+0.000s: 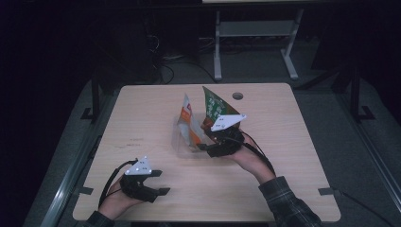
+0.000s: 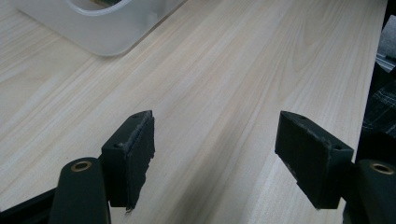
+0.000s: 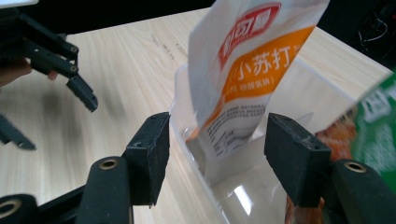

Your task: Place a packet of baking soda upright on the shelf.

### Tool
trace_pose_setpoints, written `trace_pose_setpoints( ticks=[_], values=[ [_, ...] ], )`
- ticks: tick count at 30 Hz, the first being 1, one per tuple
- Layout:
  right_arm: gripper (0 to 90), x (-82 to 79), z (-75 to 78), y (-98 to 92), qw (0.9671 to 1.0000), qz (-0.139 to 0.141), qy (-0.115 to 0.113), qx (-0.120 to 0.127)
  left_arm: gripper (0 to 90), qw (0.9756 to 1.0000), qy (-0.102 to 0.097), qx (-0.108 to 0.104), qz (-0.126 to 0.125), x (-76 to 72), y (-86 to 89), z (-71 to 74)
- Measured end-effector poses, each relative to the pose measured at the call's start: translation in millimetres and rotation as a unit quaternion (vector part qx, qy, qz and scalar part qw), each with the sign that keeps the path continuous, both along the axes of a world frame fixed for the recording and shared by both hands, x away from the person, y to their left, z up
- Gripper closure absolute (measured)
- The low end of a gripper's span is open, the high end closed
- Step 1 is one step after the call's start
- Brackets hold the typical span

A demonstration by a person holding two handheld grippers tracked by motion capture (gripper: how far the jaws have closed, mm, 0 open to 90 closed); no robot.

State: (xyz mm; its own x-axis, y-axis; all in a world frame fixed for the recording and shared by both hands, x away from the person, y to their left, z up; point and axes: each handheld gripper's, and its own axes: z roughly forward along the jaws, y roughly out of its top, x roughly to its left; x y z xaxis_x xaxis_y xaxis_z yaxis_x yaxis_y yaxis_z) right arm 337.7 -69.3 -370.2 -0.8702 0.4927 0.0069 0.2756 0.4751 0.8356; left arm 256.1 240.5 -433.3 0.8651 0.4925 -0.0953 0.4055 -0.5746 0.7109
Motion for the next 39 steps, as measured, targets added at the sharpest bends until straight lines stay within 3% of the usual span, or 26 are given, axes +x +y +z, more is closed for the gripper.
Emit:
trace_pose_setpoints(
  ticks=[15,28,32,39],
  values=[
    [39.0,-26.9,-11.2,-35.0,0.9997,0.007,0.021,0.012,27.2,1.0000,0.002,-0.004,-0.006,-1.1,-2.4,-1.4],
    [35.1,-53.1,-34.4,-59.0,0.9988,0.021,0.043,-0.010,24.9,0.9998,0.008,-0.003,-0.019,-1.6,-4.6,-3.3],
    [34.3,-60.4,-44.1,-66.3,0.9980,0.019,0.056,-0.024,24.2,0.9995,0.018,0.003,-0.024,-0.7,-5.2,-4.7],
    [33.2,-68.0,-58.1,-75.7,0.9964,0.017,0.067,-0.050,23.3,0.9991,0.017,0.009,-0.038,-1.5,-7.7,-6.4]
  ],
)
